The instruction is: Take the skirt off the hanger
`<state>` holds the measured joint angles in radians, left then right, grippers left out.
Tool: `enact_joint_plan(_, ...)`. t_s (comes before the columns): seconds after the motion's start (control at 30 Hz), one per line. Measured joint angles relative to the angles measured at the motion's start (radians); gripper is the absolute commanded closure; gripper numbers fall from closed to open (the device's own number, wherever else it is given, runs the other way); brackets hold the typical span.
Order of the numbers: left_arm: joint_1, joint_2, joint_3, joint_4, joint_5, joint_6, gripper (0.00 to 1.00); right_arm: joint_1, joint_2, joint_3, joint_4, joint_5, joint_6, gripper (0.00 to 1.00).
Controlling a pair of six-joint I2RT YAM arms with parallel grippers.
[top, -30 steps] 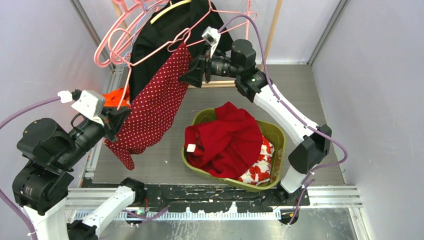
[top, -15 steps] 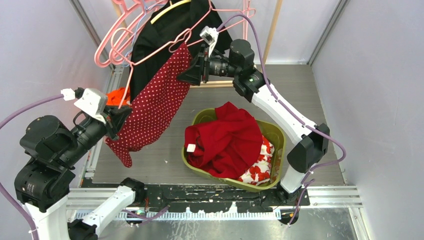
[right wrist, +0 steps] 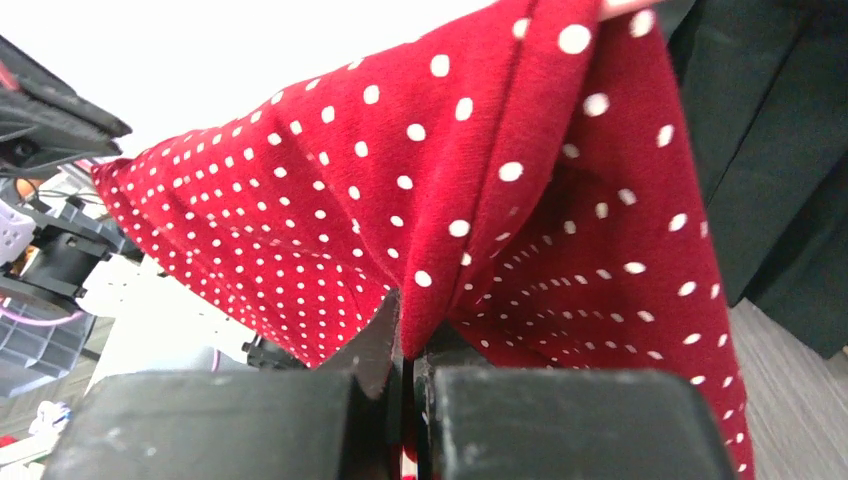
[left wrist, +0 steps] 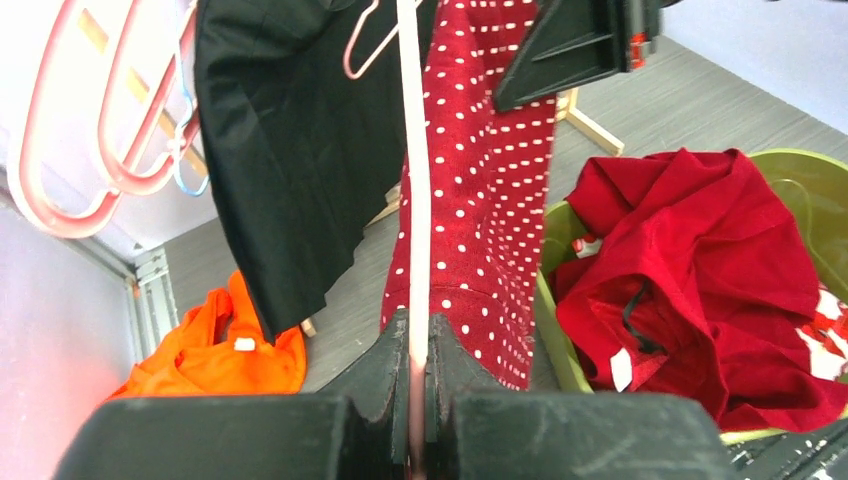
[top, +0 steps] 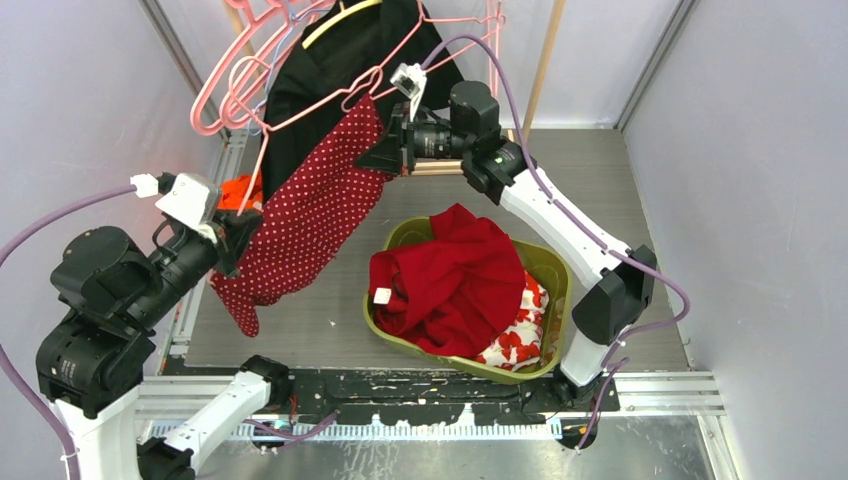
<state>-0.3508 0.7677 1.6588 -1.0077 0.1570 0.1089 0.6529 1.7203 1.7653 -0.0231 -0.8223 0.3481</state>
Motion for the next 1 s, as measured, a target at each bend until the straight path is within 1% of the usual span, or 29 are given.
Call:
enact_joint_plan(0.13,-0.003,0.016,-0.010,0.000,-0.090,0.004,1.00,0.000,-0.049,0.009,-0.130,0.004,-0.056,0.99)
enact_joint_plan(0.27,-0.005,0.064,-0.046,0.004,-0.192,0.019,1.00,0.000,-0.158,0.009,-0.254,0.022,-0.113,0.99)
enact_joint_plan(0.43,-0.009,0.131,-0.112,0.042,-0.267,0.026,1.00,0.000,-0.284,0.011,-0.418,0.060,-0.190,0.99)
enact_joint_plan(0.63,-0.008,0.191,-0.150,0.072,-0.368,0.018,1.00,-0.005,-0.339,0.036,-0.595,0.136,-0.293,0.99)
enact_joint_plan(0.77,-0.008,0.180,-0.165,0.076,-0.422,0.027,1.00,-0.010,-0.362,0.095,-0.717,0.264,-0.401,0.99)
enact_joint_plan(0.83,-0.008,0.176,-0.168,0.076,-0.440,0.033,1.00,-0.012,-0.391,0.122,-0.753,0.362,-0.457,0.99)
enact_joint_plan(1.0,-0.008,0.169,-0.189,0.077,-0.460,0.034,1.00,-0.014,-0.517,0.127,-0.744,0.583,-0.561,0.99)
